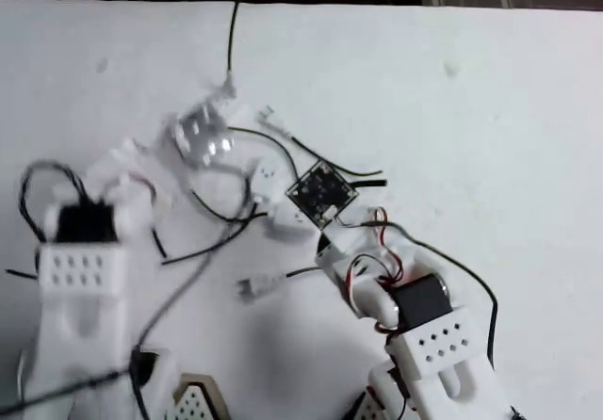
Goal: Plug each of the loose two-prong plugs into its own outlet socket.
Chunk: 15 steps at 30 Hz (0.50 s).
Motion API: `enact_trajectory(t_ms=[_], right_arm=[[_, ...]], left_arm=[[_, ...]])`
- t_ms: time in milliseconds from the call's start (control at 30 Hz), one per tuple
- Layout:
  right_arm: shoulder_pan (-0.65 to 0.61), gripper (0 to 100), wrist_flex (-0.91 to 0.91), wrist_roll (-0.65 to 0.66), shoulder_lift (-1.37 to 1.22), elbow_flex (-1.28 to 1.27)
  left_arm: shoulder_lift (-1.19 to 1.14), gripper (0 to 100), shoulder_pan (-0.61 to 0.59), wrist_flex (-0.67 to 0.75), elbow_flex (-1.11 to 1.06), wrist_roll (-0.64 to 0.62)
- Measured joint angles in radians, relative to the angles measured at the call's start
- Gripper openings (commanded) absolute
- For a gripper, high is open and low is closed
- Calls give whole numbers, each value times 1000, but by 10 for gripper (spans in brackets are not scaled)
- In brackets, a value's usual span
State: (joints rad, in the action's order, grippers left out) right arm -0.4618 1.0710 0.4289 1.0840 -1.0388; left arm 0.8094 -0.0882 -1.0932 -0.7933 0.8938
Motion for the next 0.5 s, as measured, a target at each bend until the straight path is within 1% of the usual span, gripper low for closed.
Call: enact_trajectory(t_ms=[133,267,333,433,500], right_arm=[[0,18,0,0,0,0],[0,18,0,0,0,0],[0,18,0,0,0,0],[0,18,0,0,0,0],[0,18,0,0,0,0]], left_arm=[[167,21,60,74,-278,0],[238,27,121,95,-448,-17],[250,78,146,95,-485,-37],[256,216,181,75,-505,-51],[258,237,192,49,-505,-68]])
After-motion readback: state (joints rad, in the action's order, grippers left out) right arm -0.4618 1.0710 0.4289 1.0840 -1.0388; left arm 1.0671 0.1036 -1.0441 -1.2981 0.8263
